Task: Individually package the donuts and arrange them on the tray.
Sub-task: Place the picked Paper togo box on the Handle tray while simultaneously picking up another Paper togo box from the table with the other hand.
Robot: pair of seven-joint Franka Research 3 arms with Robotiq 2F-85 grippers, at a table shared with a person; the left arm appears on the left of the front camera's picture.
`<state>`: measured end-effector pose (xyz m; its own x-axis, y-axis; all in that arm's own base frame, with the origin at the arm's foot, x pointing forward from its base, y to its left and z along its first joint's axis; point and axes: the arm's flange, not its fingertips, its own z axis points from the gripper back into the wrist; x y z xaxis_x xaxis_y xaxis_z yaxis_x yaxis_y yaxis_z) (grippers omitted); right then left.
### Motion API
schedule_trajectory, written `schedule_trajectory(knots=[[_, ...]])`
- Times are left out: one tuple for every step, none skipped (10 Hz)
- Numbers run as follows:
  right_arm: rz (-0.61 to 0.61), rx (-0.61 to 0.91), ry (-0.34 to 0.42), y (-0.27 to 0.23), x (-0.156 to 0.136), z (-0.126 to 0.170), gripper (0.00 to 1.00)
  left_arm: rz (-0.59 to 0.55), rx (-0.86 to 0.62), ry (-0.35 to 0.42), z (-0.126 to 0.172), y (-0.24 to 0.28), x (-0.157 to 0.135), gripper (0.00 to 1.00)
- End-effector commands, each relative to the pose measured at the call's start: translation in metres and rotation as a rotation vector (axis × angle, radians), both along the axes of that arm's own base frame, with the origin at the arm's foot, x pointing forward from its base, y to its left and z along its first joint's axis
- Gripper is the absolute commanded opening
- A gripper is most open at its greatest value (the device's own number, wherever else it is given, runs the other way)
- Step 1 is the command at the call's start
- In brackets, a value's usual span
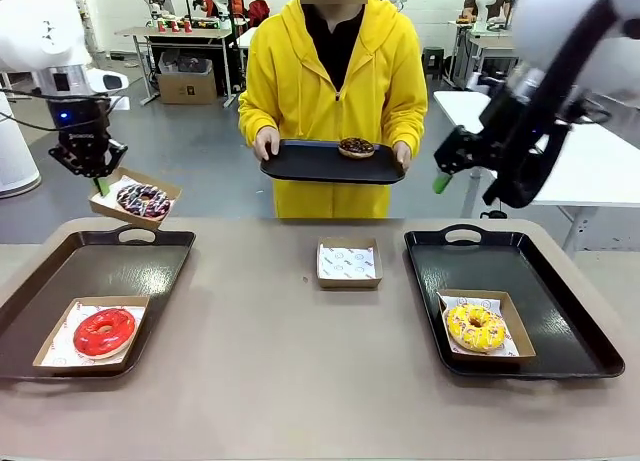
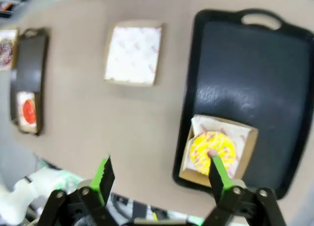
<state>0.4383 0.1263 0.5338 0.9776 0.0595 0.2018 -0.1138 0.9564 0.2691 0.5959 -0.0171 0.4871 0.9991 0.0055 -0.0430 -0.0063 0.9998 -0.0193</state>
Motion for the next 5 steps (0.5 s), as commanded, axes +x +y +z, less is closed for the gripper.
schedule_trajectory(knots=[[-0.048, -0.092, 0.119, 0.03, 0.06, 0.001, 1.0, -0.018, -0.028, 0.012, -0.014, 0.019, -0.018, 0.01], [-0.043, -0.111, 0.172, 0.052, 0.082, -0.003, 1.0, -0.021, -0.023, 0.028, -0.021, 0.024, -0.022, 0.01], [-0.032, -0.137, 0.186, 0.067, 0.09, -0.005, 1.0, -0.016, -0.02, 0.039, -0.029, 0.03, -0.026, 0.01], [0.016, -0.158, 0.202, 0.092, 0.096, -0.011, 1.0, -0.004, -0.021, 0.051, -0.037, 0.036, -0.027, 0.01], [0.053, -0.171, 0.206, 0.114, 0.097, -0.017, 1.0, 0.013, -0.022, 0.07, -0.043, 0.04, -0.026, 0.01]])
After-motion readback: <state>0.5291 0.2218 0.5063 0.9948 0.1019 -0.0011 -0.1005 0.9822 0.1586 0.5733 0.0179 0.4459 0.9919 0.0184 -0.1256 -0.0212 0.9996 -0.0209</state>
